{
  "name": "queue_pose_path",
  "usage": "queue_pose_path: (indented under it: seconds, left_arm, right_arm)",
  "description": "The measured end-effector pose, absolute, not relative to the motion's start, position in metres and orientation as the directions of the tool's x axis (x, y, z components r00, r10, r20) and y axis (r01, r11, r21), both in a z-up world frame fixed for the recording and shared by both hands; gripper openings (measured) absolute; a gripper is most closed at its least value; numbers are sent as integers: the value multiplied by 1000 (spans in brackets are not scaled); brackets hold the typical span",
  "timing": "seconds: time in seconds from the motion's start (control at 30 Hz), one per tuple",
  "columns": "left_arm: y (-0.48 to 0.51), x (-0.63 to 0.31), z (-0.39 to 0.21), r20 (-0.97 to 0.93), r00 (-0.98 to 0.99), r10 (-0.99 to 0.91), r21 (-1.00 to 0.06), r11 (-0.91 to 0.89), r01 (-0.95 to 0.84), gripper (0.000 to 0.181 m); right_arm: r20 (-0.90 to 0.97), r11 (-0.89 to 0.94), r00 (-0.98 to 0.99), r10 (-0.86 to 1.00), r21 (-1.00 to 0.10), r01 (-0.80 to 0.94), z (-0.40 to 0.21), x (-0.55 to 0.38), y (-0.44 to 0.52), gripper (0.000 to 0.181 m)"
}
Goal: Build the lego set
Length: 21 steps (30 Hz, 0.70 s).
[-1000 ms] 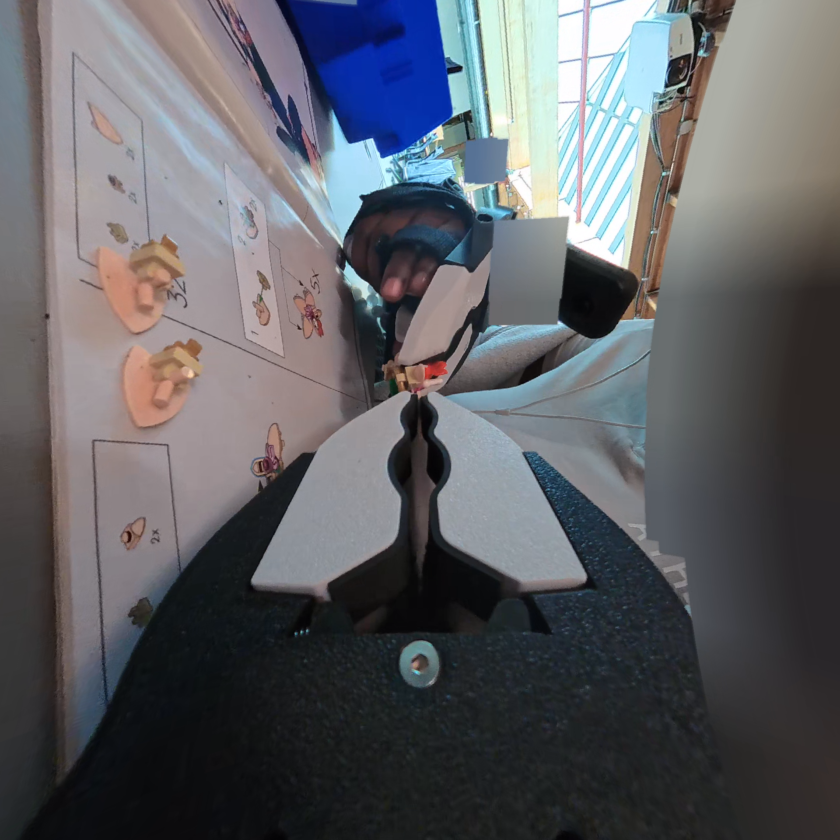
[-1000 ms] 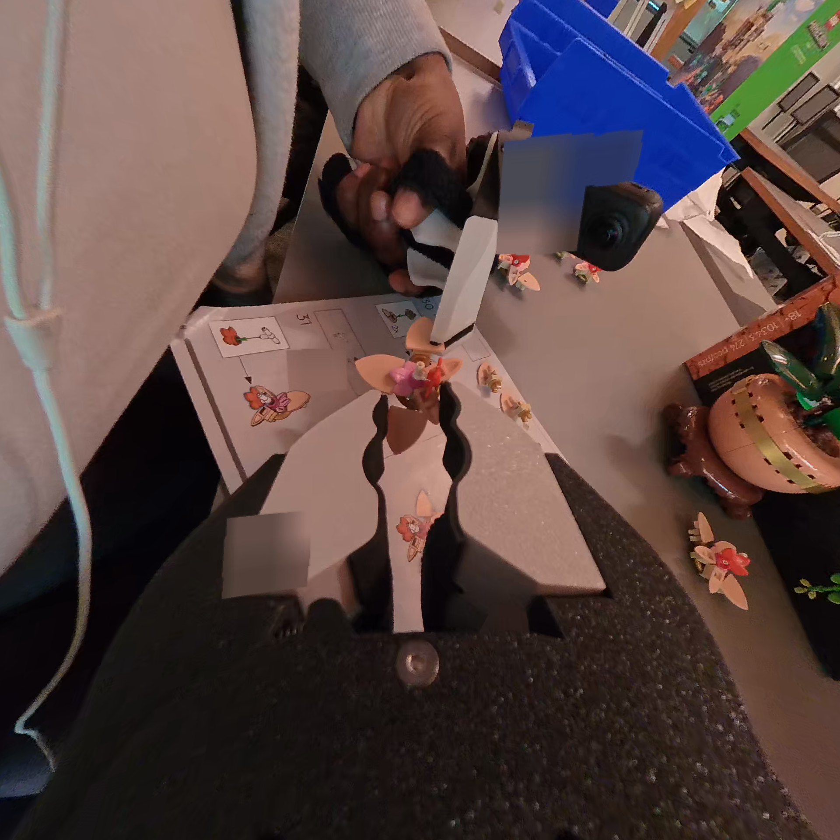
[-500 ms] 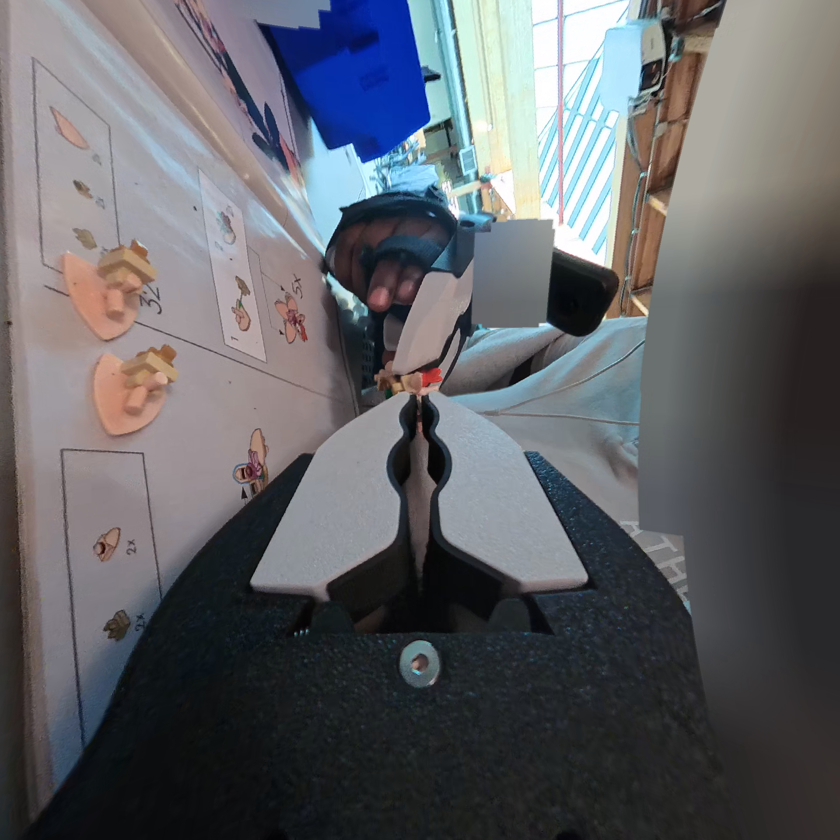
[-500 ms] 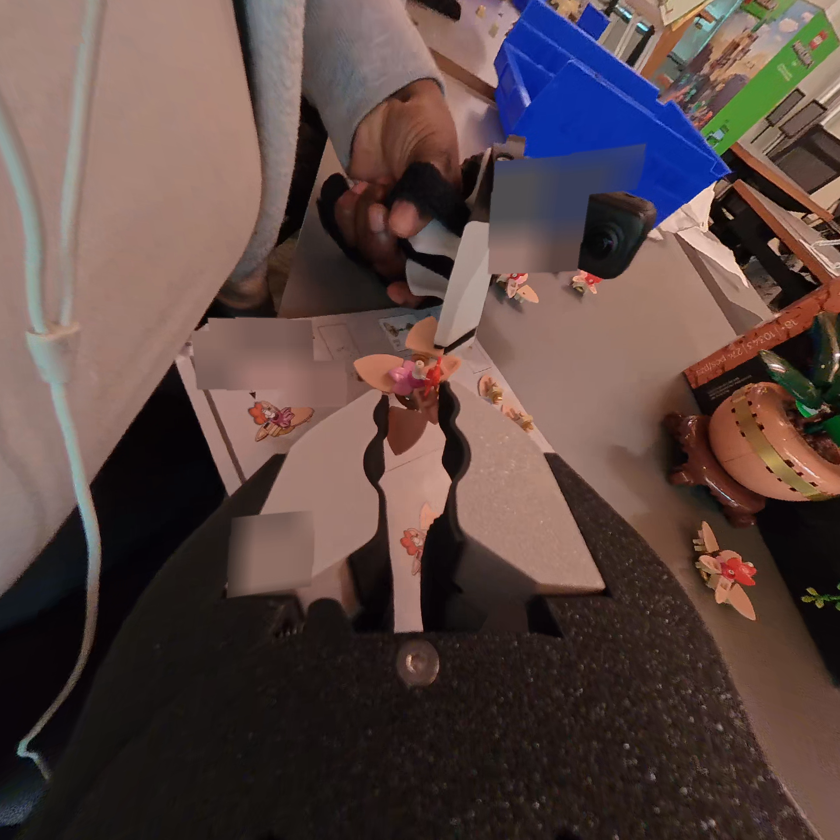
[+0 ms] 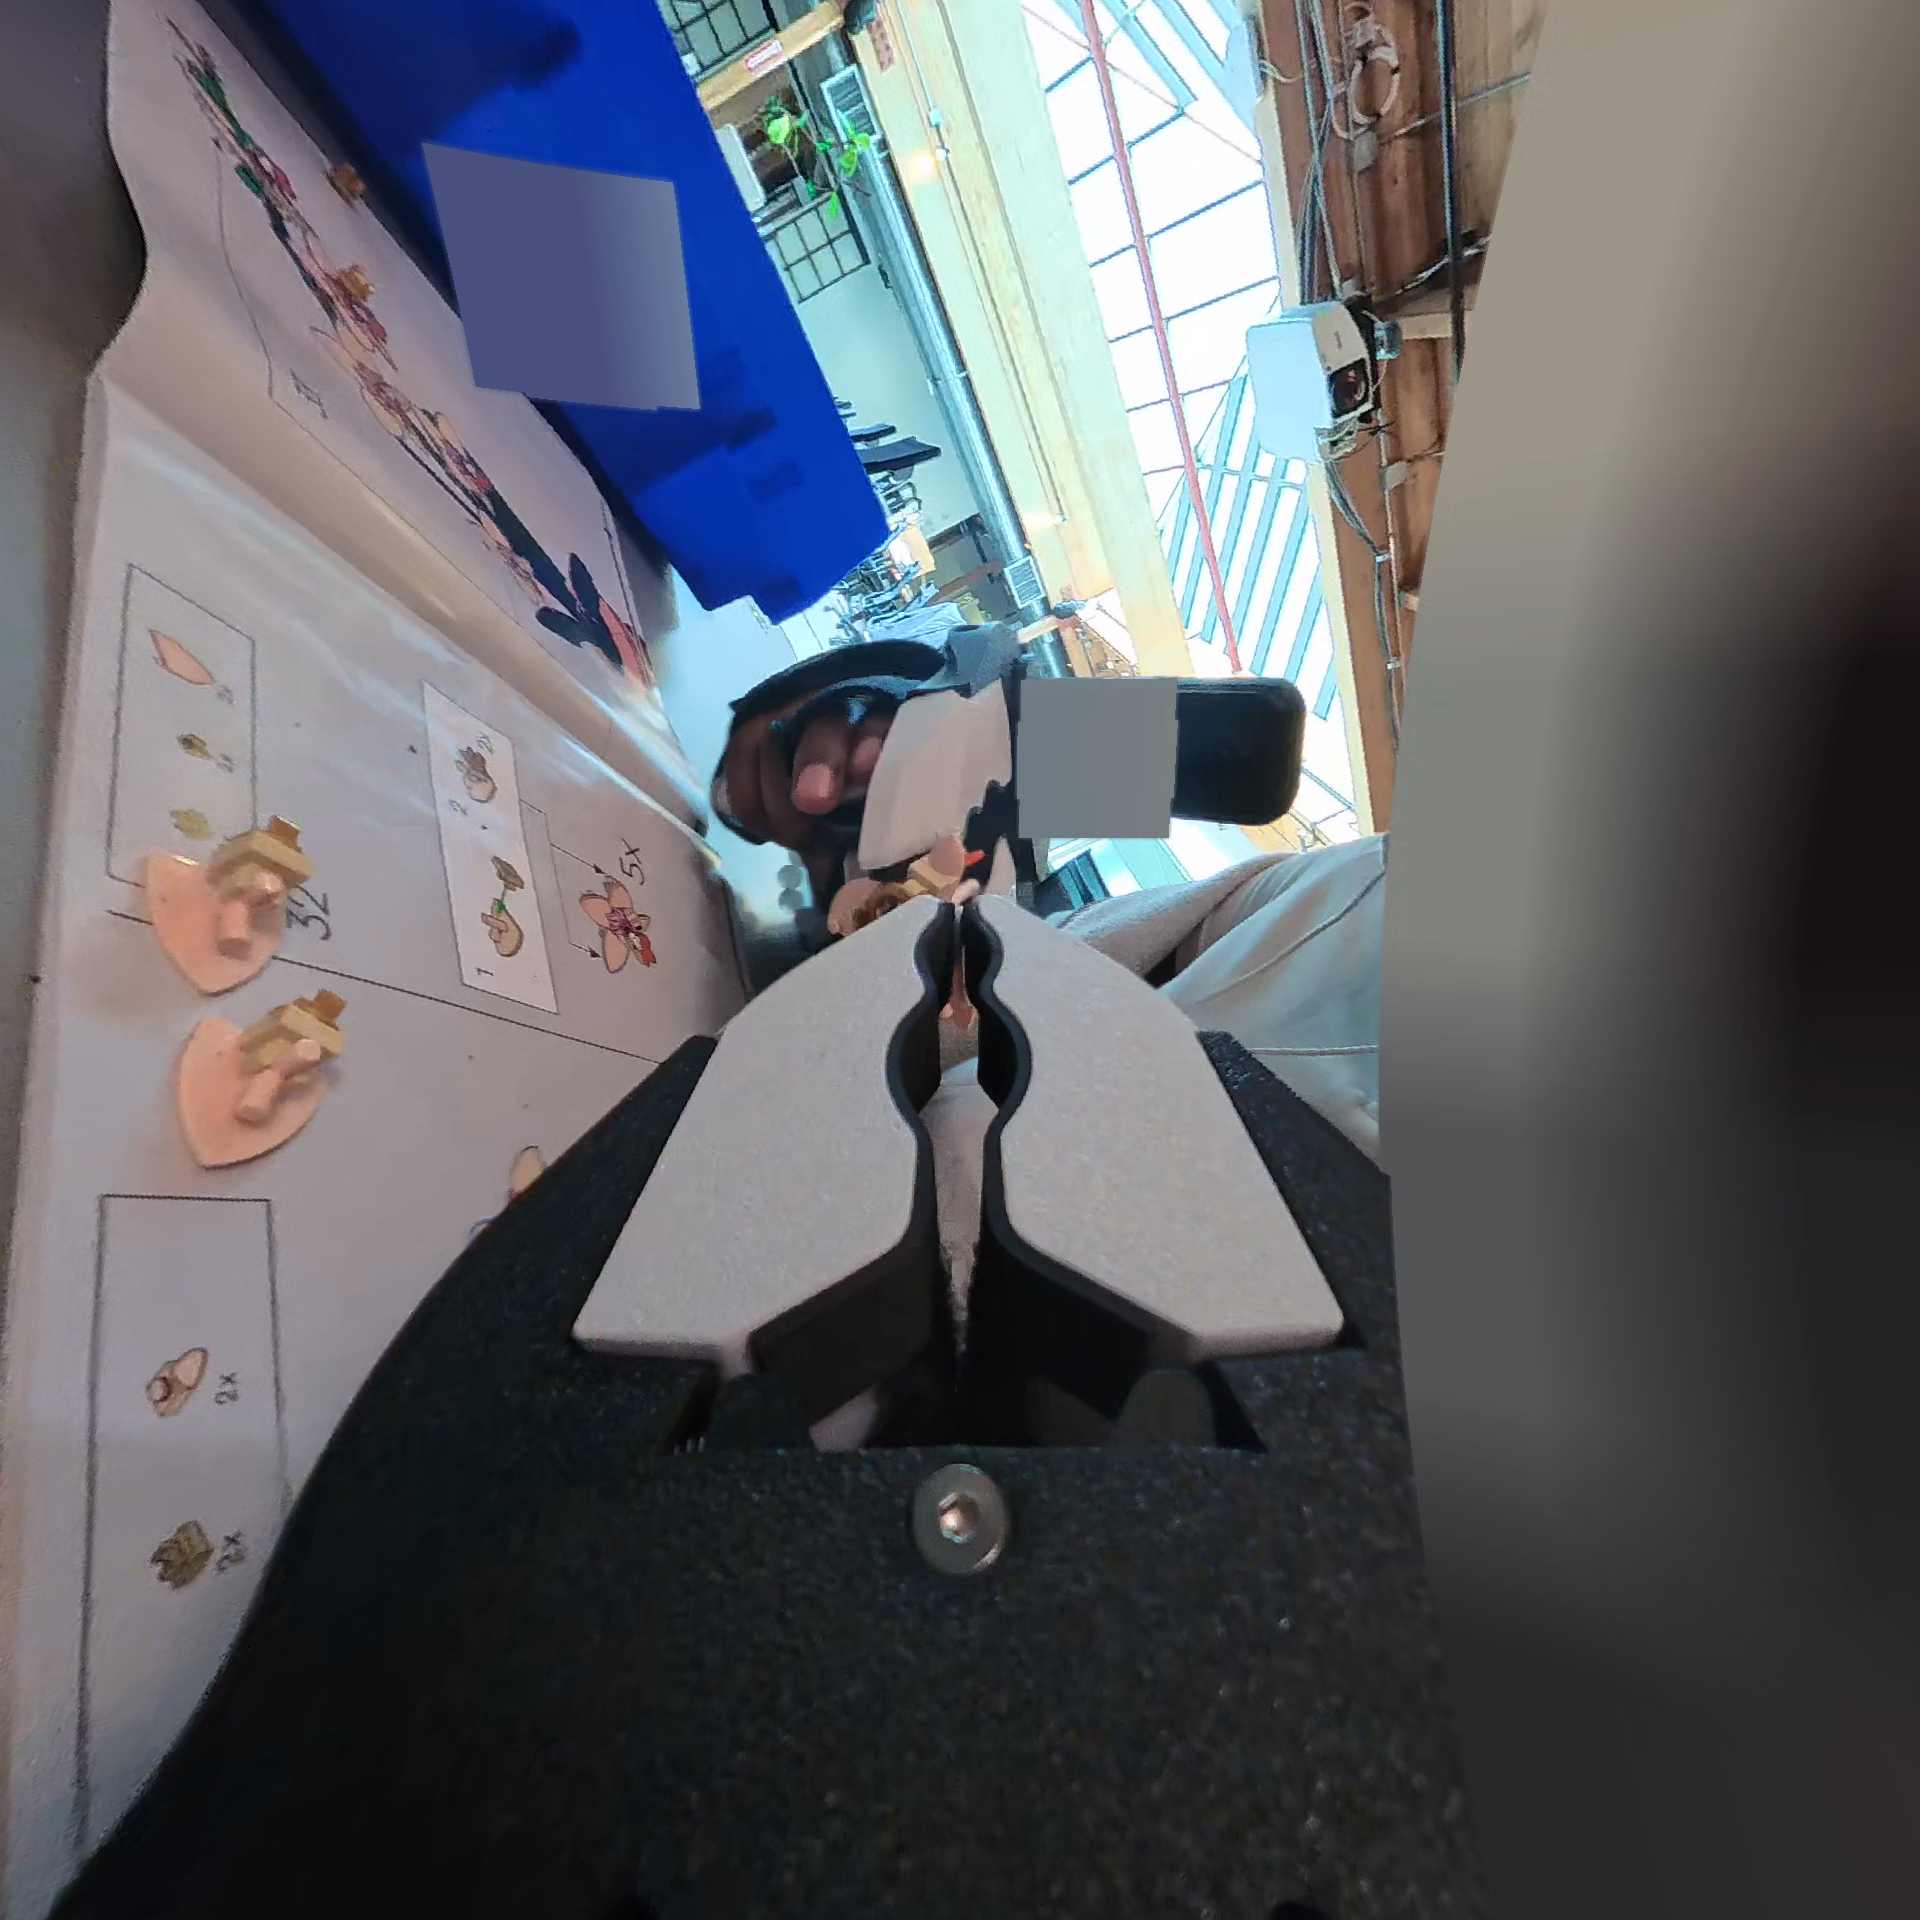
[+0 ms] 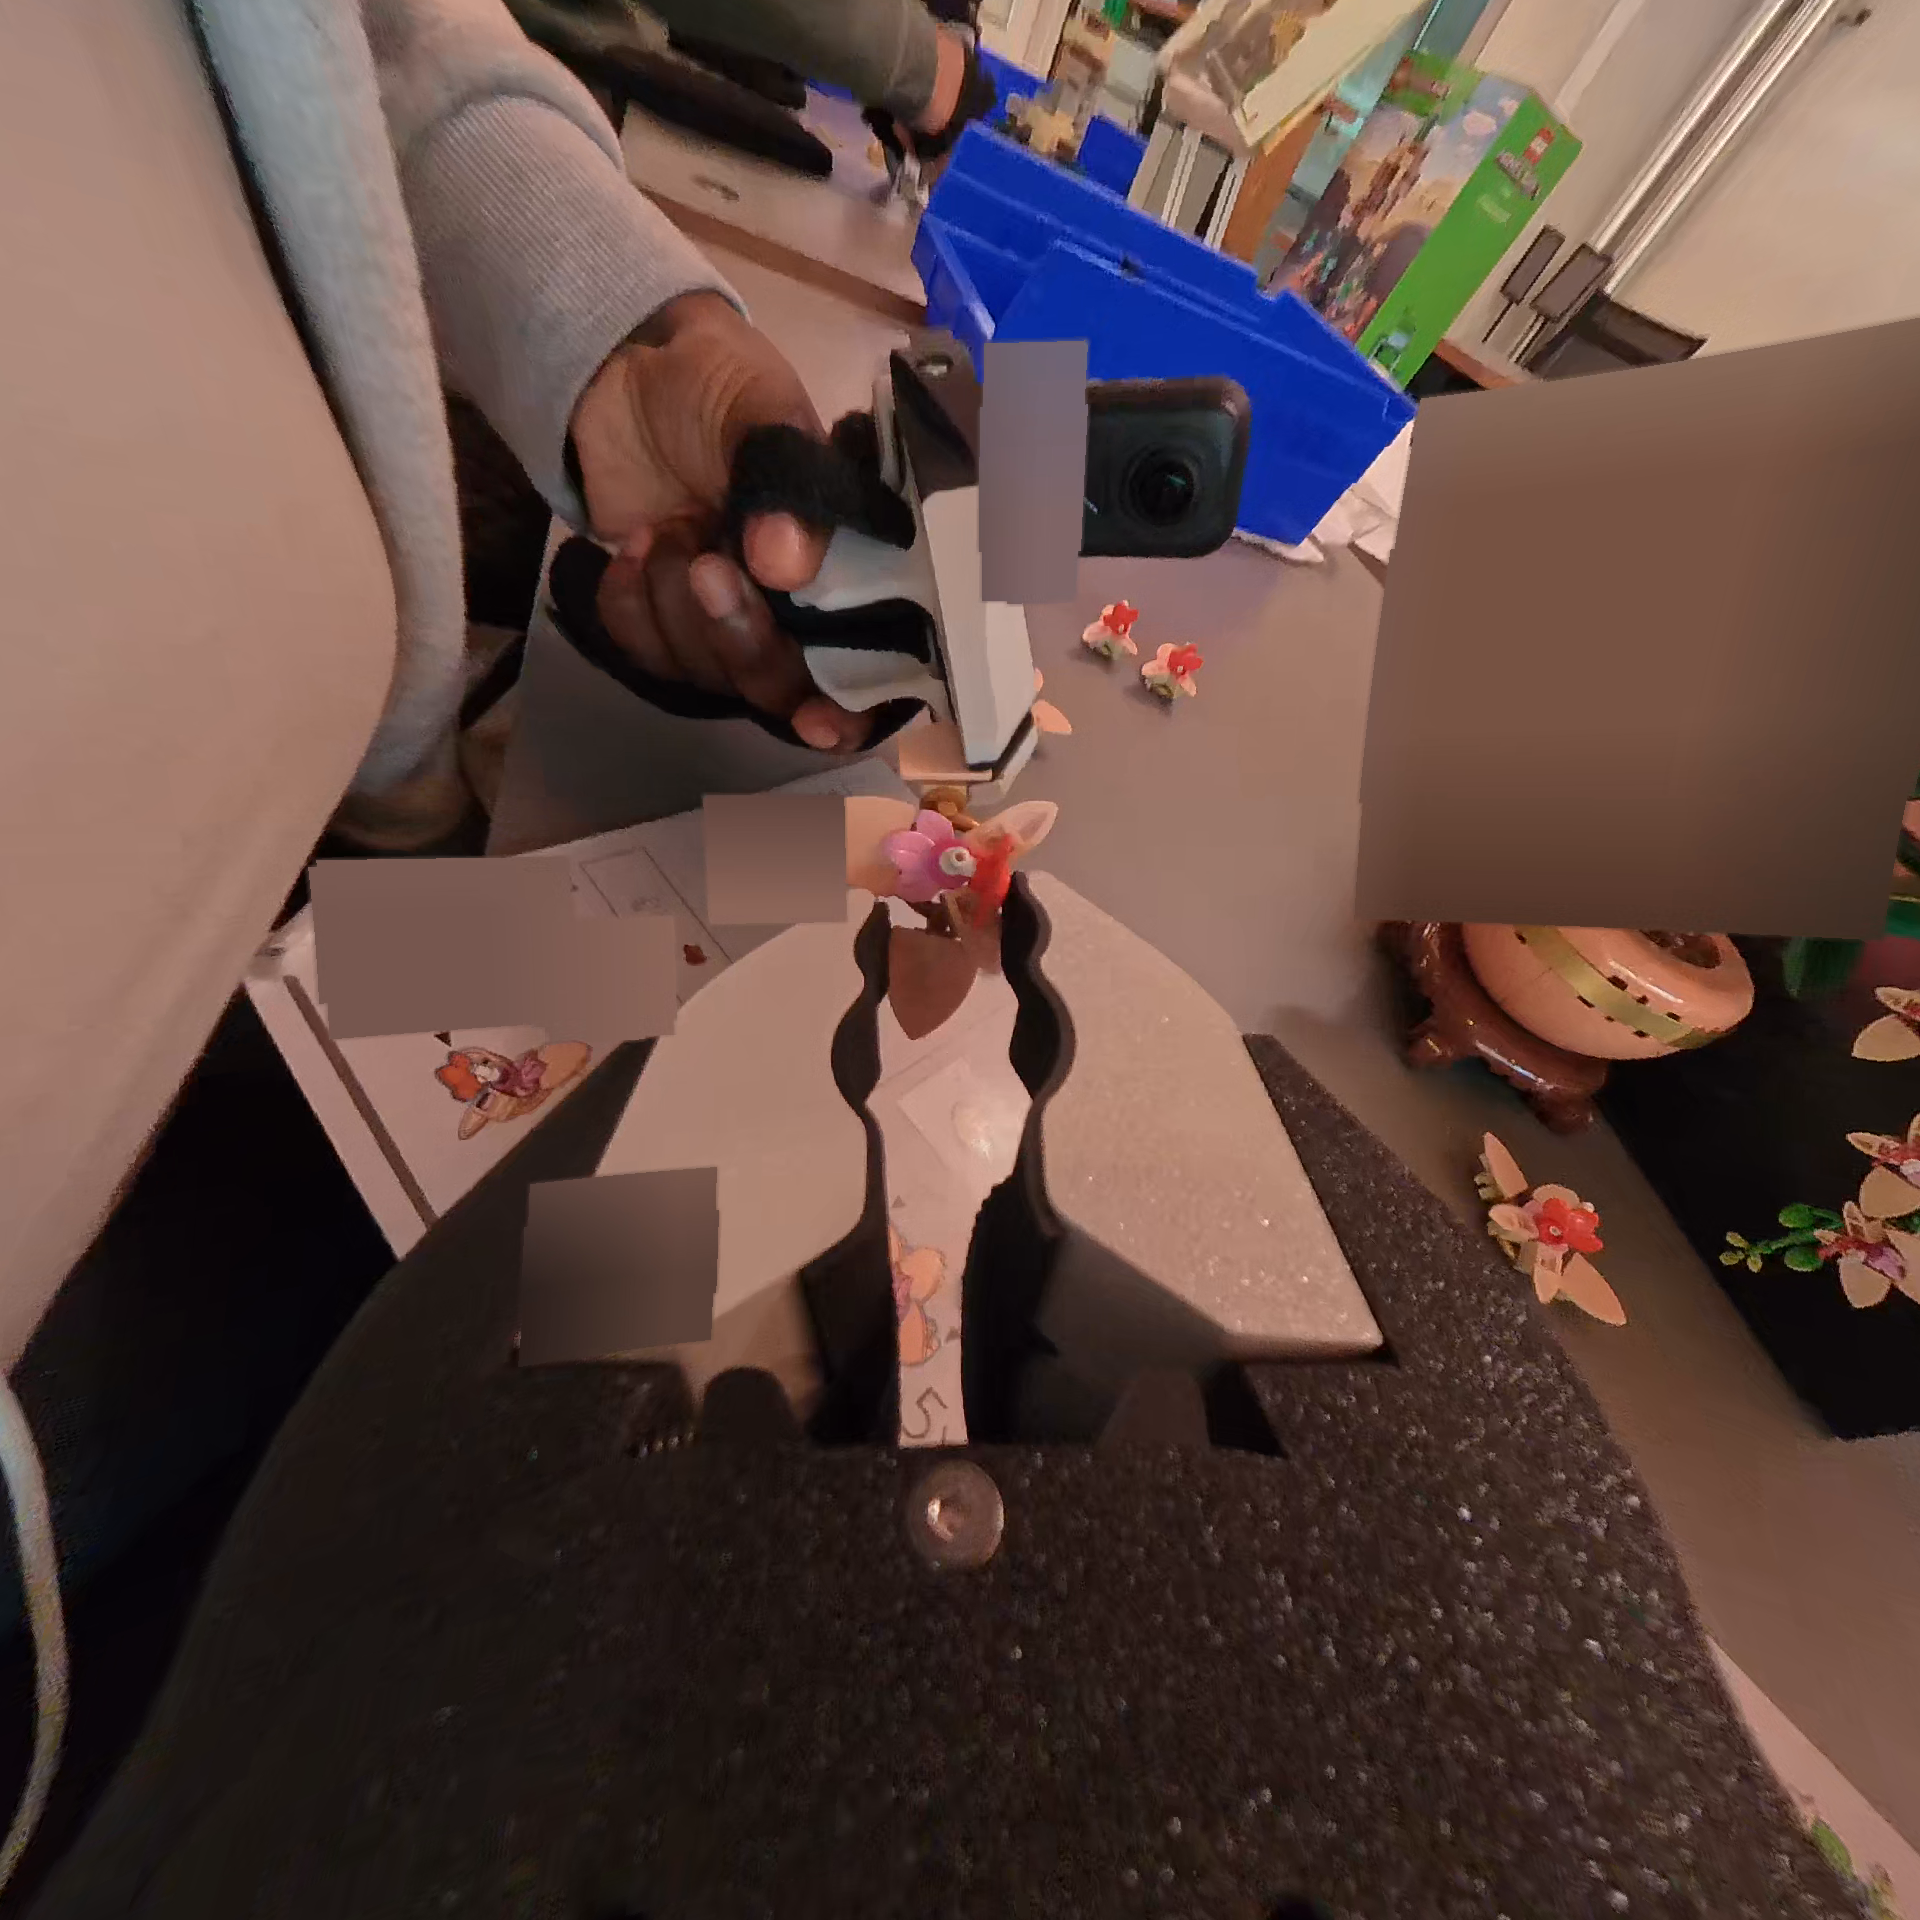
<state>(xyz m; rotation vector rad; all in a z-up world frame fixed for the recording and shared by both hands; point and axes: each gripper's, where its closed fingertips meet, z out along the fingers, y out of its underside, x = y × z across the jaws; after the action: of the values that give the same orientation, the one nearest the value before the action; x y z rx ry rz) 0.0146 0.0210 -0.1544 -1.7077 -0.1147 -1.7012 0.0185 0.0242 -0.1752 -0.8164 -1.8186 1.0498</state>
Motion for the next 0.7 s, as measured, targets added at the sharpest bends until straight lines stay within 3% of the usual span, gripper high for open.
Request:
queue_pose_path:
  seconds: [0.03, 0.3, 0.6, 0.7]
  left_arm:
    - [22, 13, -157, 904, 144, -402, -414, -742, 527, 1]
    - [30, -1, -191, 860, 412, -302, -493, -699, 517, 4]
    - [25, -2, -212, 685, 665, -297, -627, -706, 331, 6]
    - [22, -4, -203, 683, 648, -336, -644, -695, 319, 24]
  right_arm:
    - [345, 438, -424, 837, -888, 142, -178, 18, 25, 20]
    - [124, 348, -439, 890, -806, 479, -207, 12, 31, 21]
    - [159, 423, -444, 882, -684, 594, -229, 13, 28, 21]
    - [151, 412, -435, 888, -683, 604, -229, 13, 31, 21]
